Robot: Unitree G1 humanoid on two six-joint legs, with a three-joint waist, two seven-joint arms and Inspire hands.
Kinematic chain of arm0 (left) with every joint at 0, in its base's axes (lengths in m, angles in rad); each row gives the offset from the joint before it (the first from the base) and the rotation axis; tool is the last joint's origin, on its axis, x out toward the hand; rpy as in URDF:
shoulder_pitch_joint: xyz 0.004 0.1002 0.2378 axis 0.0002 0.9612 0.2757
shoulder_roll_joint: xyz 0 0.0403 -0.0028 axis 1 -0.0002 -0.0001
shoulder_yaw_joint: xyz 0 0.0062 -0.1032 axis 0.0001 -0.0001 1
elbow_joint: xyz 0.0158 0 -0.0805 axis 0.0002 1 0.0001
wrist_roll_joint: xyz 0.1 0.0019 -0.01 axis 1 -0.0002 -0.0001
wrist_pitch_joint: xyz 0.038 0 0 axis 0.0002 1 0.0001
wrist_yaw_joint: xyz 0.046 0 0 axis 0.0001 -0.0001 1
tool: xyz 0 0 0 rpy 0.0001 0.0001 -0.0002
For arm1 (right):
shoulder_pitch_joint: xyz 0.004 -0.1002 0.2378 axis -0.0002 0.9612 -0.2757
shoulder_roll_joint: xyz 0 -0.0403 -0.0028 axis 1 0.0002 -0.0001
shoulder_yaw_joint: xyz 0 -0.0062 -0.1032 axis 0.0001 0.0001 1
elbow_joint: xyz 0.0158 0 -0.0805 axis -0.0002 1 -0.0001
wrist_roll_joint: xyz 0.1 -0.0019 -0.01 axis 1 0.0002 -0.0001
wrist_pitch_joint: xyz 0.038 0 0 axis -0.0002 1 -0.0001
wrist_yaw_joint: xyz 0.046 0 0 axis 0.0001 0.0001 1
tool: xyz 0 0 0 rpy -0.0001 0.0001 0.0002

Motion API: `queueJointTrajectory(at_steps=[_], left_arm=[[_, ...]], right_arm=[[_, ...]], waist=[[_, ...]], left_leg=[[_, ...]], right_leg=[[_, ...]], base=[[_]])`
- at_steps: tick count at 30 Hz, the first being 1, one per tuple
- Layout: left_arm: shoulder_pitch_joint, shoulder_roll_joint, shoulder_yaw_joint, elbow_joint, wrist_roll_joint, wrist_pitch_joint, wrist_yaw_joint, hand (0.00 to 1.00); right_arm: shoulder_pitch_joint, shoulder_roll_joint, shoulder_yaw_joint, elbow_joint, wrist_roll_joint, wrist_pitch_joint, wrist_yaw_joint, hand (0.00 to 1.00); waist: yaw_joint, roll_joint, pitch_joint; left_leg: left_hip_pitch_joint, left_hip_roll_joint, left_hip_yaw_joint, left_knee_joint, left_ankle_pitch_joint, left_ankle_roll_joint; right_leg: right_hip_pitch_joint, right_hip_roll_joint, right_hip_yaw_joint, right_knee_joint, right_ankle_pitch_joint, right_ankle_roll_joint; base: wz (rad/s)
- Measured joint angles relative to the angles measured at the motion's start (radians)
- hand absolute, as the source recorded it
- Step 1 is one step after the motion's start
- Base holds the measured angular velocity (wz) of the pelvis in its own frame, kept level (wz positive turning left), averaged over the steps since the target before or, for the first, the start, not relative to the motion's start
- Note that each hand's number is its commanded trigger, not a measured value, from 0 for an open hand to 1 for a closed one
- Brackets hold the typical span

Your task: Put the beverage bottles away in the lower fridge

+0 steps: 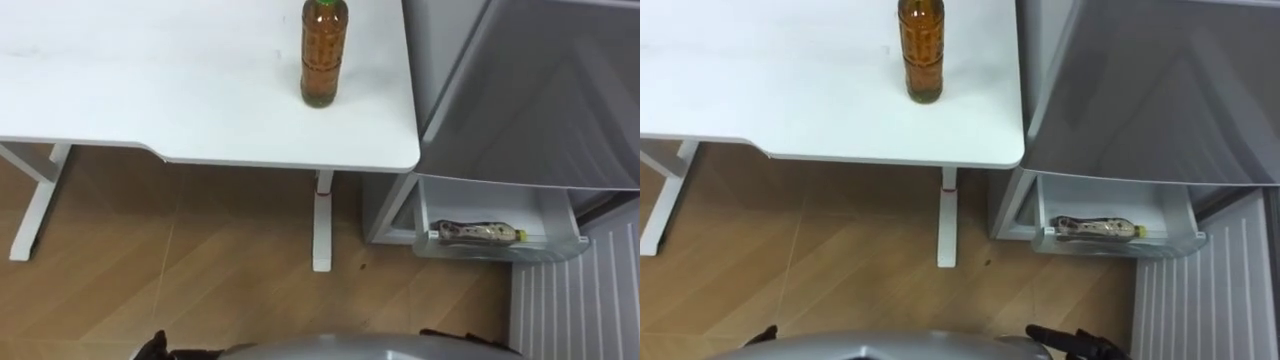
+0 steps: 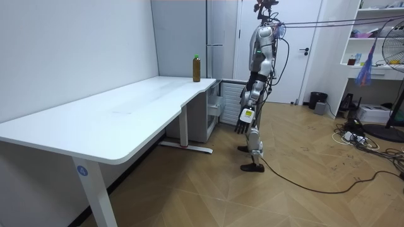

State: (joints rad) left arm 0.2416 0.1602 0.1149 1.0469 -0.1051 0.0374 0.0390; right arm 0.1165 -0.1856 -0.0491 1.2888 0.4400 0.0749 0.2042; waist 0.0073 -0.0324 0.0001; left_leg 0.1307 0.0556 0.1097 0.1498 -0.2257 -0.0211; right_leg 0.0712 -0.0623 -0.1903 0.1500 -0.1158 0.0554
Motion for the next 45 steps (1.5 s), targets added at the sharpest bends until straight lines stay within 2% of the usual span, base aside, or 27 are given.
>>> queueJointTrajectory(at_steps=[3, 5, 12, 15, 16, 21, 24, 27, 29, 32, 34, 37, 40, 45], left_arm=[[-0.007, -0.003, 0.000, 0.007, 0.000, 0.006, 0.000, 0.00], [-0.008, -0.010, 0.001, 0.007, 0.014, 0.006, 0.001, 0.00], [-0.016, -0.010, 0.004, 0.007, 0.069, 0.006, 0.022, 0.00], [-0.019, -0.010, 0.005, 0.007, 0.064, 0.008, 0.022, 0.00], [-0.020, -0.010, 0.006, 0.007, 0.053, 0.009, 0.022, 0.00], [-0.034, -0.012, 0.045, 0.013, -0.064, 0.026, 0.024, 0.00], [-0.034, -0.012, 0.072, 0.012, -0.197, 0.028, 0.040, 0.00], [-0.024, -0.019, 0.151, 0.011, -0.329, 0.029, 0.066, 0.00], [-0.023, -0.027, 0.243, -0.020, -0.440, 0.030, 0.123, 0.00], [-0.031, -0.021, 0.347, -0.052, -0.555, 0.024, 0.209, 0.00], [-0.031, -0.018, 0.373, -0.072, -0.602, 0.015, 0.258, 0.00], [-0.032, -0.018, 0.380, -0.149, -0.656, -0.005, 0.346, 0.00], [-0.046, -0.019, 0.381, -0.209, -0.666, -0.048, 0.424, 0.00], [-0.041, -0.019, 0.372, -0.400, -0.665, -0.091, 0.554, 0.00]], right_arm=[[-0.001, 0.002, -0.013, 0.002, -0.009, -0.001, -0.025, 0.00], [0.001, 0.006, -0.024, 0.005, -0.009, -0.001, -0.044, 0.00], [0.002, 0.012, -0.022, 0.004, -0.019, -0.012, -0.051, 0.00], [0.001, 0.010, -0.021, -0.002, -0.043, -0.012, -0.050, 0.00], [0.001, 0.009, -0.022, -0.005, -0.054, -0.012, -0.050, 0.00], [-0.001, 0.009, -0.029, -0.005, -0.065, -0.010, -0.048, 0.00], [0.000, 0.009, -0.033, -0.004, -0.065, -0.008, -0.048, 0.00], [0.003, 0.010, -0.061, -0.004, -0.088, -0.008, -0.051, 0.00], [0.011, 0.011, -0.074, -0.004, -0.088, -0.004, -0.063, 0.00], [0.015, 0.011, -0.099, -0.004, -0.106, 0.014, -0.083, 0.00], [0.023, 0.009, -0.104, -0.006, -0.133, 0.013, -0.096, 0.00], [0.027, 0.008, -0.104, -0.009, -0.148, 0.013, -0.118, 0.00], [0.026, 0.008, -0.115, -0.010, -0.209, 0.001, -0.121, 0.00], [0.044, 0.008, -0.108, -0.019, -0.305, -0.008, -0.138, 0.00]], waist=[[-0.003, 0.005, 0.0003], [-0.005, 0.003, 0.0046], [-0.006, -0.007, 0.0052], [-0.003, -0.006, 0.0040], [-0.004, 0.001, -0.0008], [0.000, 0.003, -0.0051], [-0.002, 0.003, -0.0048], [0.007, 0.007, -0.0037], [0.021, 0.008, -0.0036], [0.032, 0.010, -0.0038], [0.035, 0.014, -0.0036], [0.041, 0.016, -0.0035], [0.043, 0.015, -0.0035], [0.050, 0.016, -0.0046]], left_leg=[[0.000, 0.003, 0.000, -0.001, -0.001, -0.002], [0.001, 0.003, 0.000, -0.003, -0.002, -0.002], [0.001, 0.002, 0.010, -0.001, -0.002, -0.003], [0.000, 0.003, 0.021, 0.001, -0.002, -0.003], [0.000, 0.003, 0.024, 0.000, -0.002, -0.003], [0.005, 0.003, 0.030, -0.002, -0.002, -0.003], [0.008, 0.003, 0.030, -0.008, -0.002, -0.002], [0.023, 0.004, 0.030, -0.017, -0.003, -0.002], [0.034, 0.004, 0.030, -0.019, -0.005, -0.002], [0.040, 0.004, 0.028, -0.017, -0.006, -0.002], [0.044, 0.004, 0.031, -0.016, -0.008, -0.001], [0.045, 0.004, 0.031, -0.018, -0.009, -0.001], [0.046, 0.004, 0.029, -0.016, -0.010, -0.001], [0.038, 0.003, 0.027, -0.013, -0.009, -0.001]], right_leg=[[-0.001, 0.004, 0.002, 0.001, 0.000, -0.001], [-0.002, 0.004, 0.004, 0.001, 0.000, -0.001], [-0.006, 0.007, 0.028, 0.000, -0.004, -0.005], [-0.021, 0.009, 0.039, 0.001, -0.004, -0.006], [-0.020, 0.010, 0.044, 0.001, -0.004, -0.006], [-0.017, 0.011, 0.052, 0.003, -0.003, -0.006], [-0.016, 0.011, 0.052, 0.003, -0.003, -0.006], [-0.007, 0.013, 0.052, 0.002, -0.004, -0.005], [0.003, 0.013, 0.053, 0.000, -0.005, -0.004], [0.010, 0.013, 0.052, 0.001, -0.005, -0.004], [0.012, 0.013, 0.053, 0.004, -0.005, -0.004], [0.013, 0.013, 0.055, 0.008, -0.004, -0.005], [0.013, 0.013, 0.055, 0.010, -0.004, -0.005], [0.006, 0.012, 0.057, 0.011, -0.004, -0.005]], base=[[-0.01], [0.00], [-0.04], [-0.11], [-0.10], [-0.04], [0.00], [0.00], [0.00], [0.01], [-0.02], [-0.02], [0.00], [0.00]])
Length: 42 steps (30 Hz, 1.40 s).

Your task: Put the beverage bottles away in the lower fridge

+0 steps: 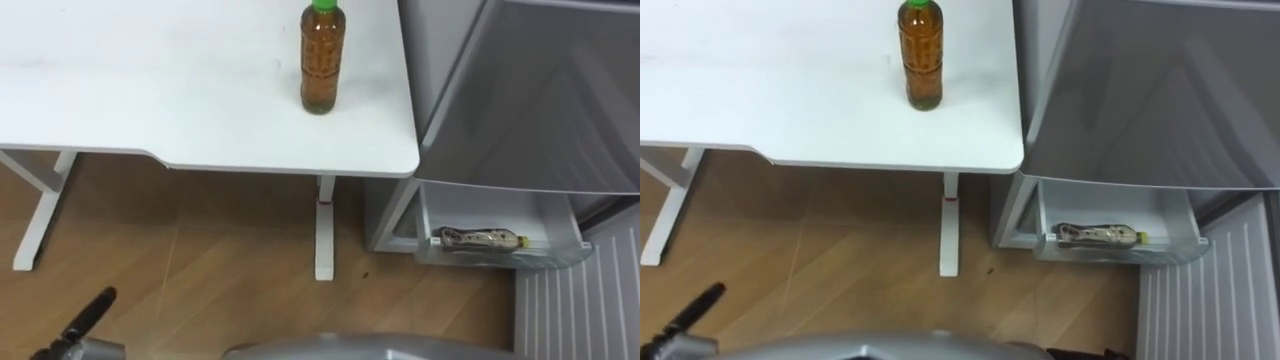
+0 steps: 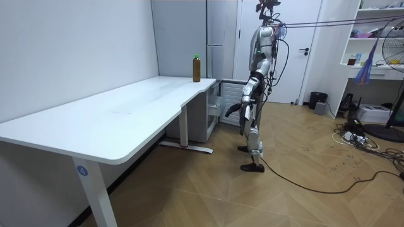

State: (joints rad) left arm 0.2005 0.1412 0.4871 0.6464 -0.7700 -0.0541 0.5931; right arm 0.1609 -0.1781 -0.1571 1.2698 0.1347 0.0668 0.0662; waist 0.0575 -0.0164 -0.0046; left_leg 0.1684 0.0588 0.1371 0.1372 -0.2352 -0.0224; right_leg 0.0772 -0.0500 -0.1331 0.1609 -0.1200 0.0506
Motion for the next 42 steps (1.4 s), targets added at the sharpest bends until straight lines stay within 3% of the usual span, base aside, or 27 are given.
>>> queueJointTrajectory(at_steps=[6, 12, 16, 19, 23, 30, 34, 42], left_arm=[[-0.007, 0.006, -0.014, -0.262, 0.081, -0.082, 0.151, 0.00], [-0.017, 0.005, -0.023, -0.445, 0.119, -0.089, 0.215, 0.00], [-0.017, 0.018, -0.038, -0.572, 0.248, -0.121, 0.234, 0.00], [-0.016, 0.031, -0.052, -0.637, 0.316, -0.124, 0.228, 0.00], [-0.019, 0.036, -0.099, -0.709, 0.353, -0.123, 0.156, 0.00], [-0.035, 0.042, -0.117, -0.826, 0.392, -0.119, 0.069, 0.00], [-0.035, 0.078, -0.155, -0.867, 0.394, -0.117, -0.025, 0.00], [-0.035, 0.079, -0.254, -0.867, 0.394, -0.055, -0.201, 0.00]], right_arm=[[0.023, 0.001, 0.008, -0.026, -0.107, -0.002, 0.002, 0.00], [0.024, 0.002, 0.017, -0.028, -0.106, -0.002, 0.018, 0.00], [0.020, 0.002, 0.018, -0.028, -0.110, -0.002, 0.020, 0.00], [0.017, 0.002, 0.018, -0.028, -0.128, -0.004, 0.032, 0.00], [0.019, 0.001, 0.018, -0.028, -0.138, -0.006, 0.052, 0.00], [0.015, 0.001, 0.016, -0.020, -0.140, -0.012, 0.074, 0.00], [-0.008, -0.008, 0.016, -0.007, -0.156, -0.012, 0.091, 0.00], [-0.037, -0.014, 0.016, 0.014, -0.237, -0.001, 0.107, 0.00]], waist=[[0.000, 0.005, -0.0020], [-0.007, 0.008, -0.0003], [-0.011, 0.009, -0.0002], [-0.029, 0.008, 0.0000], [-0.041, 0.009, 0.0001], [-0.059, 0.008, 0.0030], [-0.075, 0.014, 0.0116], [-0.106, 0.020, 0.0133]], left_leg=[[0.003, 0.000, 0.000, 0.006, 0.000, 0.000], [0.008, -0.001, -0.008, -0.001, 0.000, 0.001], [0.007, -0.001, -0.011, 0.002, 0.000, 0.001], [0.002, -0.001, -0.019, 0.006, 0.000, 0.001], [-0.001, -0.001, -0.030, 0.010, 0.000, 0.001], [0.002, -0.001, -0.027, 0.005, 0.000, 0.001], [0.001, 0.000, -0.026, -0.005, 0.000, 0.001], [-0.009, 0.002, -0.026, -0.002, 0.000, 0.001]], right_leg=[[-0.006, 0.000, -0.004, 0.012, -0.002, -0.001], [-0.009, 0.000, -0.008, 0.022, -0.003, -0.002], [-0.010, 0.000, -0.009, 0.024, -0.005, -0.005], [-0.007, 0.000, -0.013, 0.020, -0.006, -0.005], [-0.003, 0.001, -0.015, 0.010, -0.006, -0.005], [-0.004, 0.003, -0.008, 0.009, -0.006, -0.005], [-0.006, 0.006, -0.007, 0.009, -0.006, -0.005], [-0.021, 0.009, 0.001, 0.008, -0.006, -0.005]], base=[[-0.05], [-0.02], [0.01], [0.06], [0.05], [-0.03], [0.00], [-0.01]])
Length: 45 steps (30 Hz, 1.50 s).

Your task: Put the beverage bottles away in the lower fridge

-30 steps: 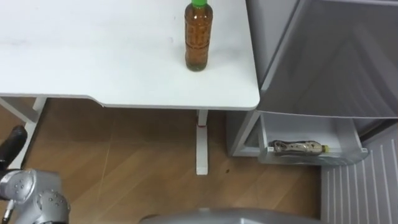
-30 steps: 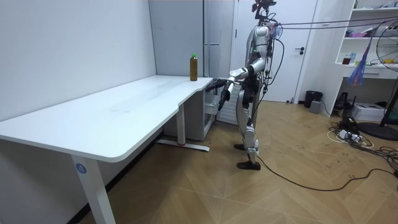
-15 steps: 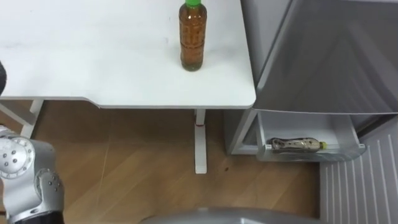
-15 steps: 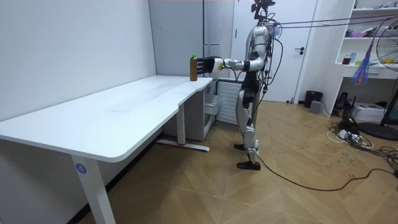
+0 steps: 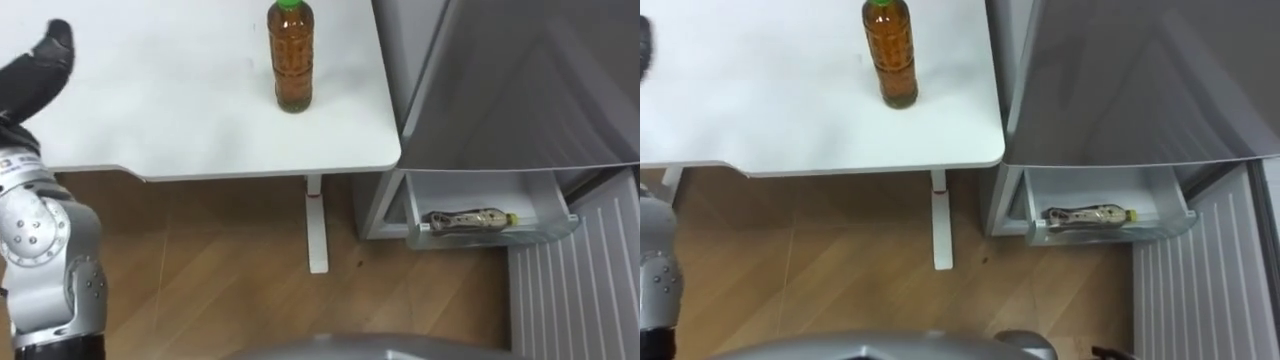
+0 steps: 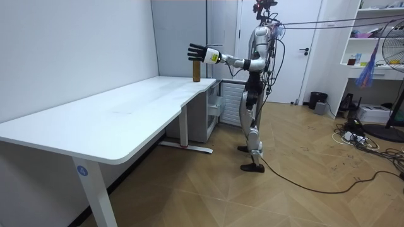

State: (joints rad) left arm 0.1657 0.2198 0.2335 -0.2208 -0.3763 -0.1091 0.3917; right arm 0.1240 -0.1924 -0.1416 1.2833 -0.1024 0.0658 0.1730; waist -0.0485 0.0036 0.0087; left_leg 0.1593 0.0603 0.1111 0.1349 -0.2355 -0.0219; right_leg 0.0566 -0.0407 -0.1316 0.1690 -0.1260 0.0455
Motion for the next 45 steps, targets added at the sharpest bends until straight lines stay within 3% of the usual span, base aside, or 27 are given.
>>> queueJointTrajectory(at_steps=[4, 8, 15, 24, 33, 37, 45], left_arm=[[-0.011, 0.000, -0.034, 0.024, 0.000, 0.026, -0.084, 0.00], [-0.063, -0.001, -0.054, 0.095, -0.003, 0.062, -0.124, 0.00], [-0.111, -0.002, -0.055, 0.104, -0.005, 0.085, -0.184, 0.00], [-0.119, -0.004, -0.053, 0.106, -0.016, 0.116, -0.273, 0.00], [-0.122, -0.007, -0.054, 0.177, -0.046, 0.189, -0.365, 0.00], [-0.125, -0.007, -0.073, 0.185, -0.063, 0.192, -0.387, 0.00], [-0.218, -0.007, -0.078, 0.274, -0.065, 0.211, -0.405, 0.00]], right_arm=[[-0.005, -0.001, 0.001, 0.000, -0.026, 0.002, 0.005, 0.00], [-0.006, 0.000, 0.002, -0.003, -0.028, 0.010, -0.001, 0.00], [-0.008, 0.006, 0.002, 0.001, -0.066, 0.040, -0.019, 0.00], [-0.001, 0.014, 0.001, 0.003, -0.069, 0.060, -0.018, 0.00], [0.018, 0.027, 0.000, 0.002, -0.104, 0.106, -0.008, 0.00], [0.014, 0.027, 0.000, -0.001, -0.108, 0.110, -0.006, 0.00], [-0.002, 0.027, 0.000, -0.003, -0.143, 0.110, -0.003, 0.00]], waist=[[-0.024, 0.005, 0.0019], [-0.032, 0.005, 0.0014], [-0.042, 0.004, 0.0003], [-0.059, 0.005, 0.0016], [-0.087, 0.006, 0.0006], [-0.101, 0.007, -0.0004], [-0.112, 0.006, -0.0011]], left_leg=[[-0.001, 0.000, 0.009, -0.002, 0.000, 0.000], [0.002, 0.002, 0.020, -0.004, 0.000, 0.000], [0.013, 0.005, 0.028, -0.004, -0.001, -0.001], [0.028, 0.006, 0.044, -0.006, -0.002, -0.002], [0.027, 0.017, 0.054, 0.000, -0.005, -0.008], [0.028, 0.017, 0.061, 0.002, -0.005, -0.008], [0.028, 0.018, 0.081, -0.002, -0.006, -0.009]], right_leg=[[-0.006, 0.001, 0.006, 0.002, 0.000, 0.000], [-0.008, 0.004, 0.019, 0.002, 0.000, 0.000], [-0.006, 0.009, 0.033, 0.006, 0.001, -0.001], [-0.007, 0.013, 0.049, 0.017, 0.002, -0.003], [-0.008, 0.026, 0.061, 0.019, 0.002, -0.013], [-0.013, 0.029, 0.079, 0.020, 0.001, -0.013], [-0.025, 0.035, 0.107, 0.024, 0.001, -0.013]], base=[[-0.06], [-0.08], [-0.05], [-0.07], [-0.01], [-0.06], [-0.08]])
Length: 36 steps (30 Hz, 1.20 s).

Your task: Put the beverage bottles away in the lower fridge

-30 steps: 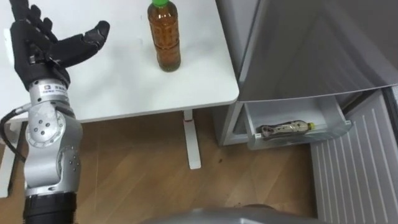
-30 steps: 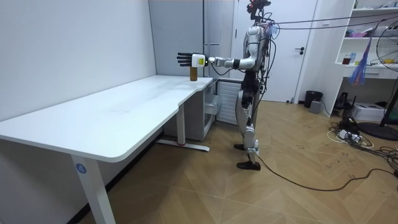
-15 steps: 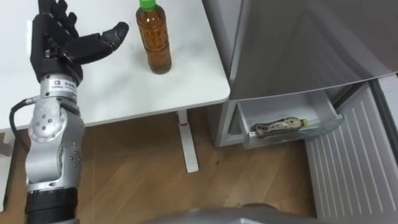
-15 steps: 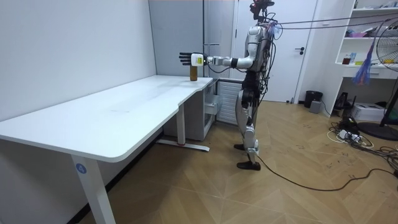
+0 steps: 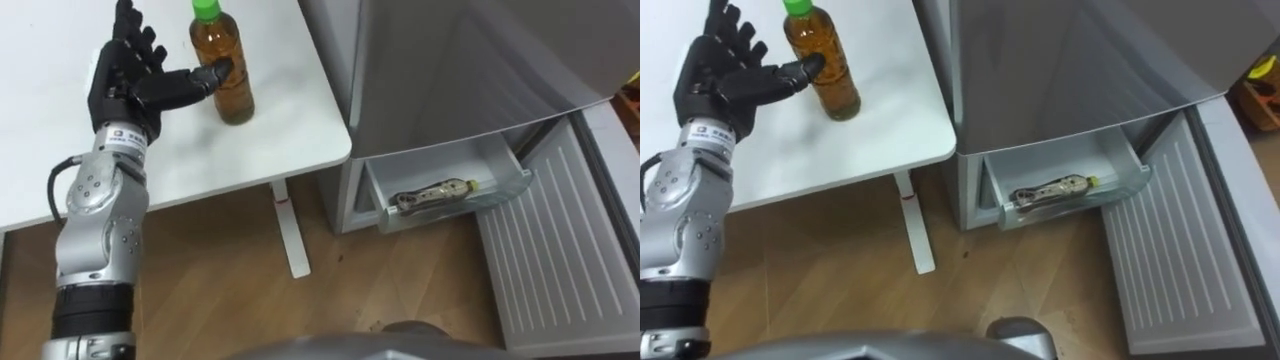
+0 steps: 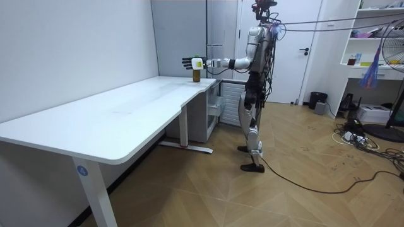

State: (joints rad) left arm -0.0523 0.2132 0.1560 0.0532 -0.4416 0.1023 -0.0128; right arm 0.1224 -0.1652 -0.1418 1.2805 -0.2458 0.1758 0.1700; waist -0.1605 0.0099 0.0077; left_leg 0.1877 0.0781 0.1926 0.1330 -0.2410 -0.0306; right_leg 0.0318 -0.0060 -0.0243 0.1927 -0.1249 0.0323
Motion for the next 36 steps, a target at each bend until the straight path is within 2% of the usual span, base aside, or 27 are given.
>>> queueJointTrajectory(at_steps=[5, 14, 21, 27, 30, 36], left_arm=[[-0.017, 0.000, -0.004, 0.062, -0.001, 0.013, -0.014, 0.00], [-0.017, 0.000, -0.004, 0.064, -0.025, 0.018, -0.018, 0.00], [-0.017, 0.000, -0.004, 0.064, -0.027, 0.021, -0.023, 0.00], [-0.018, 0.001, -0.004, 0.080, -0.027, 0.022, -0.023, 0.00], [-0.032, 0.001, -0.005, 0.110, -0.027, 0.023, -0.026, 0.00], [-0.088, 0.001, -0.005, 0.169, -0.027, 0.023, -0.029, 0.00]], right_arm=[[-0.002, 0.000, 0.001, 0.005, 0.001, 0.000, 0.009, 0.00], [-0.001, 0.000, 0.001, 0.005, 0.002, 0.015, 0.008, 0.00], [-0.001, 0.000, 0.000, 0.004, 0.002, 0.022, 0.018, 0.00], [-0.002, -0.001, 0.000, 0.004, 0.001, 0.023, 0.031, 0.00], [-0.002, -0.001, 0.000, 0.004, 0.001, 0.023, 0.033, 0.00], [-0.002, -0.003, -0.001, 0.005, 0.000, 0.023, 0.030, 0.00]], waist=[[0.001, 0.005, -0.0012], [0.001, 0.009, -0.0011], [-0.002, 0.014, -0.0045], [-0.026, 0.012, -0.0033], [-0.034, 0.008, -0.0008], [-0.037, 0.003, -0.0013]], left_leg=[[0.007, 0.003, 0.013, 0.000, -0.002, -0.003], [0.014, 0.003, 0.018, -0.003, -0.002, -0.003], [0.012, 0.002, 0.026, -0.002, -0.002, -0.003], [0.011, 0.000, 0.027, -0.001, -0.002, -0.003], [0.010, 0.000, 0.027, 0.000, -0.002, -0.003], [-0.002, 0.000, 0.027, 0.003, -0.002, -0.003]], right_leg=[[0.000, 0.007, 0.020, 0.000, 0.000, -0.001], [0.000, 0.009, 0.028, 0.007, 0.000, -0.001], [-0.012, 0.010, 0.037, 0.016, 0.001, -0.001], [-0.014, 0.010, 0.046, 0.021, -0.002, -0.001], [-0.018, 0.011, 0.050, 0.029, -0.007, -0.001], [-0.031, 0.012, 0.057, 0.030, -0.006, -0.002]], base=[[-0.08], [-0.01], [-0.05], [0.00], [0.00], [0.00]])
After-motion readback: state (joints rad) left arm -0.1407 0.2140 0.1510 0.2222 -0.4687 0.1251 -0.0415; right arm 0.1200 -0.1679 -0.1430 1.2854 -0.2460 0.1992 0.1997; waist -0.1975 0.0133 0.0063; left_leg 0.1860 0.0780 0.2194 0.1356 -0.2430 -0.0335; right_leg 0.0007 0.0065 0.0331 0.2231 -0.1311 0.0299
